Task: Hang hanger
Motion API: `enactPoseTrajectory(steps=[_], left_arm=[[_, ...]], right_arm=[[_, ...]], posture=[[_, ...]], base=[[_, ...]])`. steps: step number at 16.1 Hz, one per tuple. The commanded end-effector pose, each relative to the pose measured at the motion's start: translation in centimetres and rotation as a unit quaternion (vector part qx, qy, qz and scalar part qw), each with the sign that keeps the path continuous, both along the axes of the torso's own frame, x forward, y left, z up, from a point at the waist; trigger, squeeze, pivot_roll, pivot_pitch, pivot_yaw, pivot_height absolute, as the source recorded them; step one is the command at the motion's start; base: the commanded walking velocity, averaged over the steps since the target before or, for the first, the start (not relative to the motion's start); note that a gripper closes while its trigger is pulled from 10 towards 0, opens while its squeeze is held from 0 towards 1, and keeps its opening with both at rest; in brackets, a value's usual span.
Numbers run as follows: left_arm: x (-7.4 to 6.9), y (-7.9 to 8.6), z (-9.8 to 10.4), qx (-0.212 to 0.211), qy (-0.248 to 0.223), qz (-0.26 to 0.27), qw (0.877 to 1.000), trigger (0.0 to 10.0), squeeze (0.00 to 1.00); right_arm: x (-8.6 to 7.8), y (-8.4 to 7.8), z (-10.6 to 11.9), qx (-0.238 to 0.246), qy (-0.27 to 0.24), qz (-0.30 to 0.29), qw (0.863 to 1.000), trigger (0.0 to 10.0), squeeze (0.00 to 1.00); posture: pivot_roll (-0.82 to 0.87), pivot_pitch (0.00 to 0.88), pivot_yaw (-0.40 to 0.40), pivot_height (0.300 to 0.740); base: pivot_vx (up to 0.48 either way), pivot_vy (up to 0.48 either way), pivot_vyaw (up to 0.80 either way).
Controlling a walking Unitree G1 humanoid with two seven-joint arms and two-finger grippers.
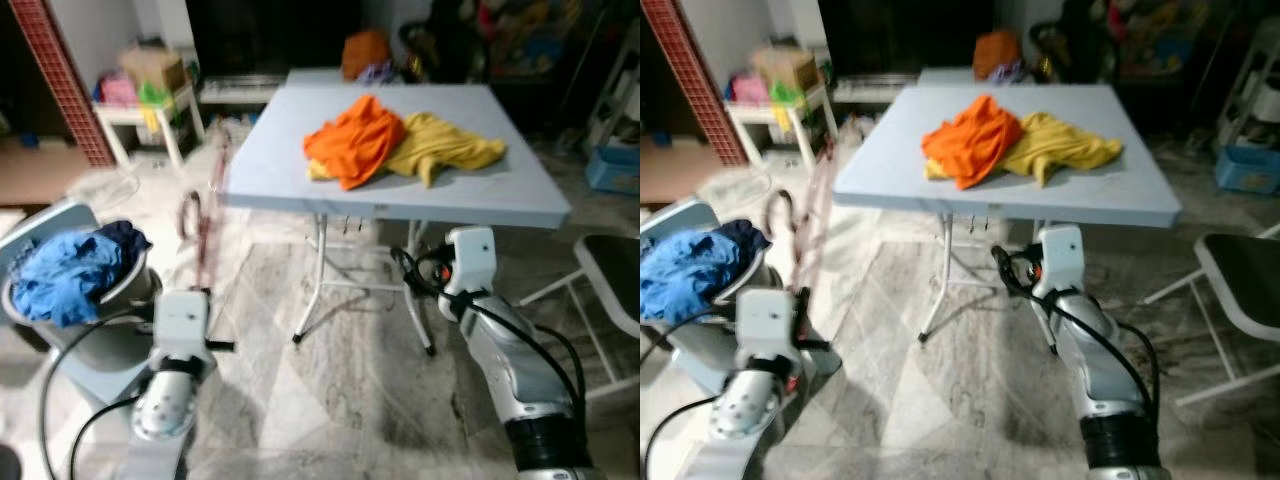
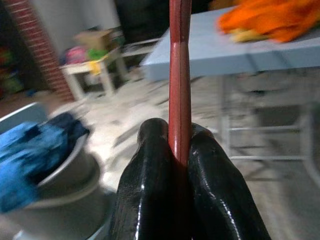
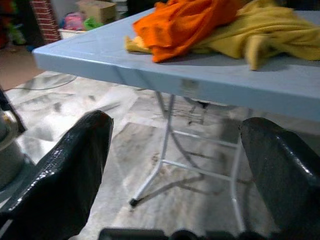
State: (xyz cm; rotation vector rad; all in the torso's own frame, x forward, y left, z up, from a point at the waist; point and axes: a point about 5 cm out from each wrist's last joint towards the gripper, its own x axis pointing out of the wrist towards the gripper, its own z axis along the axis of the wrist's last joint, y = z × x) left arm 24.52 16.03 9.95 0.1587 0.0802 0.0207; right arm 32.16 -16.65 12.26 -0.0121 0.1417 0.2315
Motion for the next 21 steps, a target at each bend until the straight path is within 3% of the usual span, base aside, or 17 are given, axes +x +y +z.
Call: enactPoseTrajectory(steps=[1, 4, 6, 7, 8, 10, 11, 12, 14, 16, 17, 18, 21], left_arm=[[0.5, 0.2, 0.5, 0.008, -0.006, -0.032, 0.999, 10.0, 0.00], [1.1, 1.0, 0.6, -0.005, 0.019, -0.100, 0.995, 10.0, 0.00], [1.3, 1.9, 0.3, -0.010, 0.062, -0.159, 0.985, 10.0, 0.00], [0.9, 2.4, 0.1, 0.008, 0.099, -0.235, 0.967, 10.0, 0.00], [0.7, 2.5, 0.0, 0.013, 0.117, -0.269, 0.956, 10.0, 0.00], [0.2, 3.2, 0.3, 0.035, 0.160, -0.367, 0.916, 10.0, 0.00], [0.3, 3.5, 0.6, 0.050, 0.171, -0.392, 0.903, 10.0, 0.00], [0.6, 4.2, 0.9, 0.083, 0.184, -0.422, 0.884, 10.0, 0.00], [1.2, 4.6, 1.4, 0.112, 0.180, -0.444, 0.870, 10.0, 0.00], [1.6, 4.3, 2.1, 0.139, 0.167, -0.486, 0.846, 10.0, 0.00], [1.6, 4.1, 2.2, 0.159, 0.160, -0.500, 0.836, 10.0, 0.00], [1.7, 3.8, 2.1, 0.172, 0.155, -0.511, 0.828, 10.0, 0.00], [1.7, 3.4, 1.6, 0.195, 0.151, -0.521, 0.817, 10.0, 0.00]], right_arm=[[0.3, 0.3, 0.4, -0.008, -0.012, 0.006, 1.000, 10.0, 0.00], [0.4, 0.5, 0.7, -0.039, -0.024, 0.024, 0.999, 10.0, 0.00], [0.7, 0.6, 1.1, -0.088, -0.046, 0.050, 0.994, 10.0, 0.00], [1.1, 0.9, 1.8, -0.131, -0.076, 0.082, 0.985, 10.0, 0.00], [1.2, 1.0, 2.0, -0.140, -0.084, 0.102, 0.981, 10.0, 0.00], [1.3, 1.2, 3.3, -0.162, -0.110, 0.193, 0.961, 10.0, 0.00], [1.3, 1.1, 3.9, -0.166, -0.121, 0.224, 0.953, 10.0, 0.00], [1.4, 0.8, 4.6, -0.185, -0.124, 0.278, 0.934, 10.0, 0.00], [1.4, 0.4, 5.0, -0.227, -0.116, 0.339, 0.906, 10.0, 0.00], [1.2, -0.2, 5.5, -0.279, -0.086, 0.433, 0.853, 10.0, 0.00], [1.2, -0.3, 5.7, -0.294, -0.080, 0.456, 0.836, 10.0, 0.00], [1.4, -0.5, 6.1, -0.300, -0.065, 0.480, 0.822, 10.0, 0.00], [1.5, -0.3, 6.6, -0.322, -0.047, 0.512, 0.795, 10.0, 0.00]], posture=[[0.05, 0.000, 0.025, 0.740], [0.05, 0.000, 0.016, 0.740], [0.05, 0.000, 0.016, 0.740], [0.05, 0.000, 0.021, 0.740], [0.05, 0.000, 0.021, 0.740], [0.05, 0.000, 0.018, 0.740], [0.04, 0.000, 0.015, 0.740], [0.04, 0.000, 0.013, 0.740], [0.03, 0.000, 0.012, 0.740], [0.02, 0.000, 0.013, 0.740], [0.02, 0.000, 0.013, 0.740], [0.02, 0.000, 0.013, 0.740], [0.02, 0.000, 0.013, 0.740]], base=[[0.000, 0.000, 0.00], [0.000, 0.000, 0.00], [0.000, 0.000, 0.00], [0.000, 0.000, 0.00], [0.000, 0.000, 0.00], [0.000, 0.000, 0.00], [0.000, 0.000, 0.00], [0.000, 0.000, 0.00], [0.000, 0.000, 0.00], [0.000, 0.000, 0.00], [0.000, 0.000, 0.00], [0.000, 0.000, 0.00], [0.000, 0.000, 0.00]])
